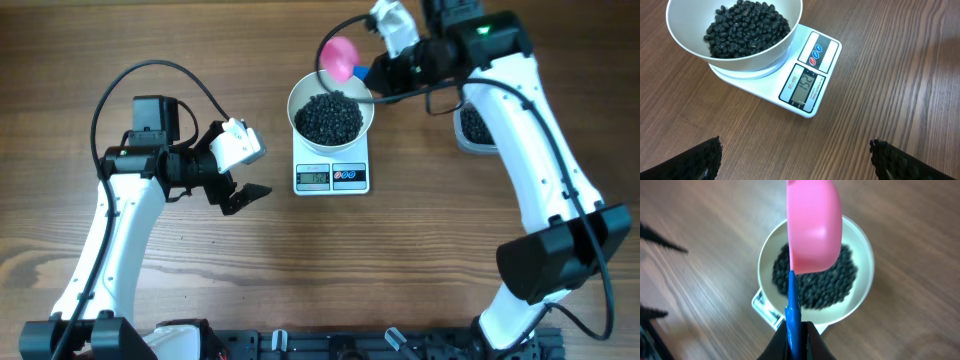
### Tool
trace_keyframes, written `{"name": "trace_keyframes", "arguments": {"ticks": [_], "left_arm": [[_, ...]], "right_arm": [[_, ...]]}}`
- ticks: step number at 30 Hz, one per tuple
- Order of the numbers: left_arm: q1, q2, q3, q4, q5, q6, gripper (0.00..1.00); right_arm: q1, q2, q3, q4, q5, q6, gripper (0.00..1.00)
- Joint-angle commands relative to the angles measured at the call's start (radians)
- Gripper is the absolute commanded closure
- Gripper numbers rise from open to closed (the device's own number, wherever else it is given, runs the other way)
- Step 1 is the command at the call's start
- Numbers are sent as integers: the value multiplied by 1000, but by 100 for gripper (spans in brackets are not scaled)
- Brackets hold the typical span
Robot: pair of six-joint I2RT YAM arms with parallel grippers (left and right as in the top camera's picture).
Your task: Scoop item into bowl and weigh 150g on scale
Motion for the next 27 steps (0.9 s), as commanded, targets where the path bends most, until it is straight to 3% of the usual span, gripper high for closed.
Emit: {"name": "trace_keyframes", "arguments": {"ticks": [1,4,27], "left_arm": [[3,4,6,0,5,-6,0],[3,4,6,0,5,-6,0],[3,4,6,0,5,-6,0]], "right_arm": [[62,-35,0,-39,110,-74,96],[104,-32,-32,-34,201,-87,96],[109,155,-58,45,309,-115,96]]}}
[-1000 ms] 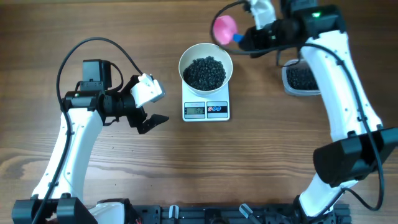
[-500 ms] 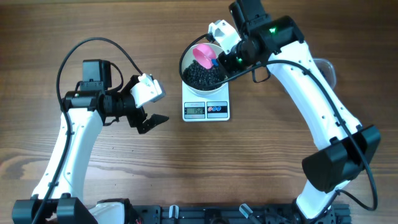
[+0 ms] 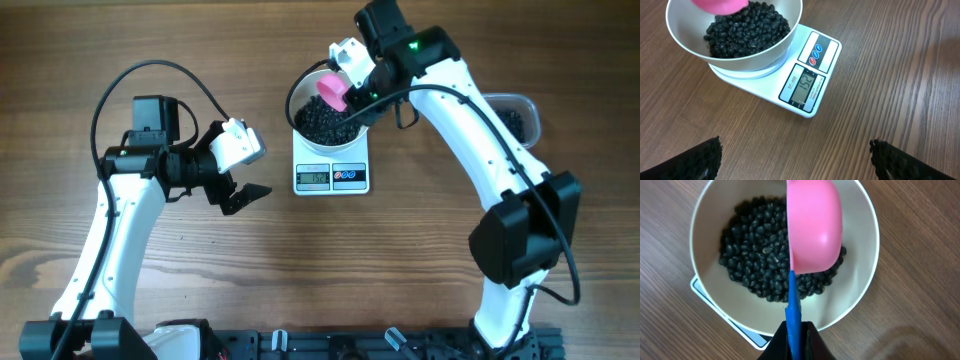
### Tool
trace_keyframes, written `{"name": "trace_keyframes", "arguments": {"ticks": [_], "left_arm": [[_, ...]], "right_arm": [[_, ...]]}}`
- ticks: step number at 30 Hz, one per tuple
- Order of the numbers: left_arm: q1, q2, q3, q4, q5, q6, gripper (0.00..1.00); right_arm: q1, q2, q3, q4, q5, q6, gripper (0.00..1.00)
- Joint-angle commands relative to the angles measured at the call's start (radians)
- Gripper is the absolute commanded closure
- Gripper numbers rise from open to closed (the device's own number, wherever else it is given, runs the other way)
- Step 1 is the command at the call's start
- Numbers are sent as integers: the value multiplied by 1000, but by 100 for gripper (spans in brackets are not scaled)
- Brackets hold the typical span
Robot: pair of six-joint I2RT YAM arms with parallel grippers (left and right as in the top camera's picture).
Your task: Scoop item into bowl and weigh 150g on scale
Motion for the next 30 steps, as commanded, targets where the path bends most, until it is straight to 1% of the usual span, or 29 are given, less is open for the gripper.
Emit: {"name": "trace_keyframes", "arguments": {"ticks": [1,9,13,18,24,30], "left_arm": [[3,4,6,0,5,-6,0],[3,4,6,0,5,-6,0],[3,4,6,0,5,-6,0],[3,4,6,0,5,-6,0],[3,4,6,0,5,-6,0],[3,4,6,0,5,-6,0]], "right_arm": [[2,38,-9,9,26,-20,96],[9,61,-9,8,25,-50,96],[46,61,-9,8,25,-71,96],[84,79,-9,7,50,-67,96],[88,96,-9,9,54,-42,96],[87,95,-6,8,-46,-42,96]]}}
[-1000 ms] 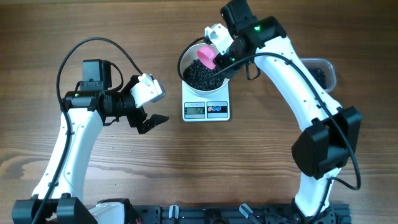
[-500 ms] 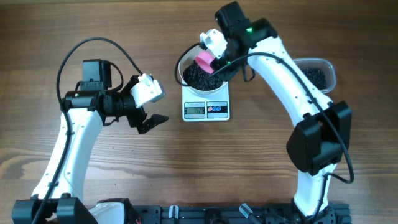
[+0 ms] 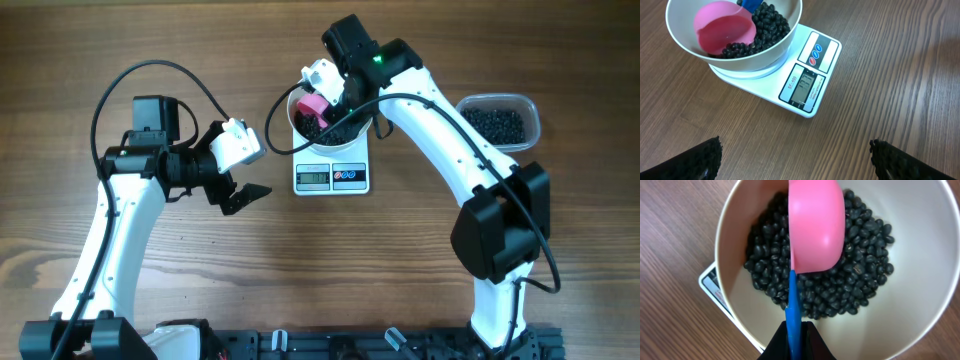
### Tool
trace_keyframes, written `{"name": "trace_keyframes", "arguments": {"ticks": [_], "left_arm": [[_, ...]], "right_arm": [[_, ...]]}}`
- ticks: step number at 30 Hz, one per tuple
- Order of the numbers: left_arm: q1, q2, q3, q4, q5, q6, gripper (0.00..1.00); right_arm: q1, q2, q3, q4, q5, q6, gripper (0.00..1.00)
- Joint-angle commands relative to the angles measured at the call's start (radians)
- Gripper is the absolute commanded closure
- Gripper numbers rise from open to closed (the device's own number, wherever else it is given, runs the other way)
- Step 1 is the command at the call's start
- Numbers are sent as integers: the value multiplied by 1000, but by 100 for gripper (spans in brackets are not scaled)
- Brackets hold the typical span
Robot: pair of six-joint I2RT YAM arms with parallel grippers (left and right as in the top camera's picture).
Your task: Scoop item into bowl and weigh 150g on scale
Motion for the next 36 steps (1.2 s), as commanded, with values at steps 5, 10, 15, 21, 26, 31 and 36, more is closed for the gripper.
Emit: {"name": "trace_keyframes", "arguments": {"ticks": [5,10,15,21,26,31,36], "left_arm": [[3,4,6,0,5,-6,0],[3,4,6,0,5,-6,0],[3,4,6,0,5,-6,0],[3,4,6,0,5,-6,0],[3,4,6,0,5,-6,0],[3,4,6,0,5,-6,0],[3,4,6,0,5,-6,0]], "right_arm": [[-8,27,-6,-5,-81,32,96],[-67,9,20,-40,-129,57,96],[-114,-10,60,-56,-195,58,96],[-140,-66,61,-55,-249,80,96],[-174,-134,61,-51,-292,111,96],[-211,-170,61,-71,-428,137,96],[-252,-170,61,-86,-579,164,96]]}}
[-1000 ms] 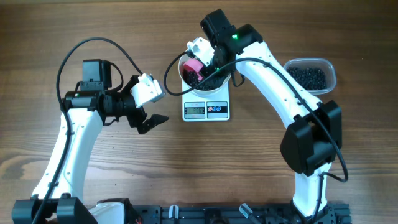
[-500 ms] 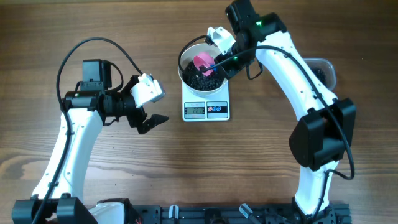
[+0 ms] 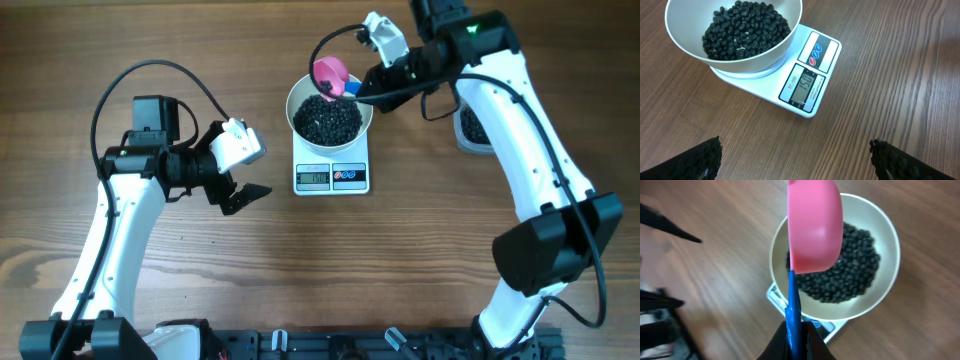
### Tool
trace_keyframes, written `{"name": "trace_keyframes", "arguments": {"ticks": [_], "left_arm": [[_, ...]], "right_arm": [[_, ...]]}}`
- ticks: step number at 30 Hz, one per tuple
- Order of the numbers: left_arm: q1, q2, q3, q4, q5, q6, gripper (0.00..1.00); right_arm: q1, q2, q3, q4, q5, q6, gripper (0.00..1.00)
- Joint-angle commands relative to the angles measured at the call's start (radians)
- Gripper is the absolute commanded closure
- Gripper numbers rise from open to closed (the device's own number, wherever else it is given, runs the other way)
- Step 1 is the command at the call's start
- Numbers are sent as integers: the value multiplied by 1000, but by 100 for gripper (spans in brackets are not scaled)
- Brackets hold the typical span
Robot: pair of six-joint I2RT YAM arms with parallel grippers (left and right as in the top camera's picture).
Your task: Scoop item into bowl and weigh 150g on scale
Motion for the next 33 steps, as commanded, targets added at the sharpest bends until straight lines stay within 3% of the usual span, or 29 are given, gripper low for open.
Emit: {"name": "trace_keyframes", "arguments": {"ticks": [1,10,18,33], "left_arm": [[3,4,6,0,5,-6,0],[3,4,6,0,5,-6,0],[3,4,6,0,5,-6,0],[3,4,6,0,5,-6,0]], "right_arm": [[-27,-19,19,2,-158,29,95],[-79,-19,19,0,-287,58,96],[-243,-19,19,-5,-517,103,96],[-555,-19,19,-335,-268,-74,96]]}}
